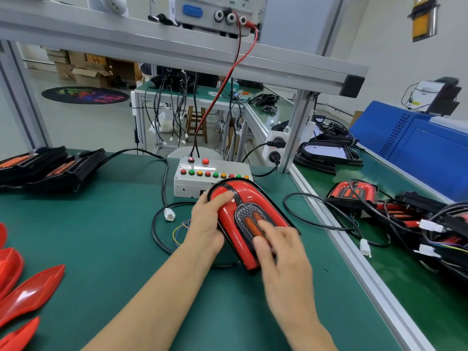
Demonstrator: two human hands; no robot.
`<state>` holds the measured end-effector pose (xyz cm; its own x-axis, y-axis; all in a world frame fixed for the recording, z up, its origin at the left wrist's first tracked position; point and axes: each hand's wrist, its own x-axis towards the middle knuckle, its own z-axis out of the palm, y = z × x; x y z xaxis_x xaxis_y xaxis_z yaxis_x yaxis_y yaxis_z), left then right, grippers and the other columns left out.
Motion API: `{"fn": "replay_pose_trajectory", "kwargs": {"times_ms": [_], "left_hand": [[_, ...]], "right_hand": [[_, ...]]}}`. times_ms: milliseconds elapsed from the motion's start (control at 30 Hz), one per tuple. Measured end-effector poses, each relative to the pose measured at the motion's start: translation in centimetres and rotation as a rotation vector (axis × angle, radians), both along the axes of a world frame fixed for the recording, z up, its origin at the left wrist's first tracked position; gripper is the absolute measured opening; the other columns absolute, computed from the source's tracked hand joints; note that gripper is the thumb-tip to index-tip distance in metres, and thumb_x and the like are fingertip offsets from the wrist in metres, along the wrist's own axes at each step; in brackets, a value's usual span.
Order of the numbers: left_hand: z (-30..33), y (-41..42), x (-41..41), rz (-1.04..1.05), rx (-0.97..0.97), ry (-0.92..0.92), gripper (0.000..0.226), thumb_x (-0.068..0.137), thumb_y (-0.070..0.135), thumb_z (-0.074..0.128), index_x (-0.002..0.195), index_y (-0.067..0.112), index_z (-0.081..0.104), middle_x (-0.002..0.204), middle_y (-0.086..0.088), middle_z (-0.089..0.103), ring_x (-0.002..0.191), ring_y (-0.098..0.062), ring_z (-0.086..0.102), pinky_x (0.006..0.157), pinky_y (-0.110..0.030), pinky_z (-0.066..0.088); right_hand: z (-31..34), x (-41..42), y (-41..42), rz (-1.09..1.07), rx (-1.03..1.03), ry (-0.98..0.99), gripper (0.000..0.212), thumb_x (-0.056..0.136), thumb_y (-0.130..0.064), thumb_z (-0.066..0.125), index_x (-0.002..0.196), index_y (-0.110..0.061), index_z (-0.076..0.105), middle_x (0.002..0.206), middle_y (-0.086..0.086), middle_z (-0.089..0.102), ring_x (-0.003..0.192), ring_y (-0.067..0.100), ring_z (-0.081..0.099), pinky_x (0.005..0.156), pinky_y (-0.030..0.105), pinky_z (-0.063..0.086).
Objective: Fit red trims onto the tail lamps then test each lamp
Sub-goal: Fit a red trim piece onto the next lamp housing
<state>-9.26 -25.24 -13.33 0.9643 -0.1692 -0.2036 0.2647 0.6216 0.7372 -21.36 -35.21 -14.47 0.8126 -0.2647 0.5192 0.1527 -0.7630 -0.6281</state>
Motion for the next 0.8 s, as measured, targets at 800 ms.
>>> {"fn": "replay_pose_trajectory", "kwargs": {"times_ms": [800], "left_hand": [[0.0,0.2,-0.1,0.037,-0.032,-0.057,0.038,0.086,0.014,0.066,0.122,0.023,0.06,0.098,-0.008,0.072,0.086,-0.022,0.068,0.078,-0.042,0.058]], "right_hand": [[-0.9,0.0,0.8,0.102,-0.196,0.12,0.041,0.095,-0.027,0.06,0.135,-0.027,0.053,0.11,-0.012,0.054,0.095,0.009,0.053,0.082,0.023,0.044]]}}
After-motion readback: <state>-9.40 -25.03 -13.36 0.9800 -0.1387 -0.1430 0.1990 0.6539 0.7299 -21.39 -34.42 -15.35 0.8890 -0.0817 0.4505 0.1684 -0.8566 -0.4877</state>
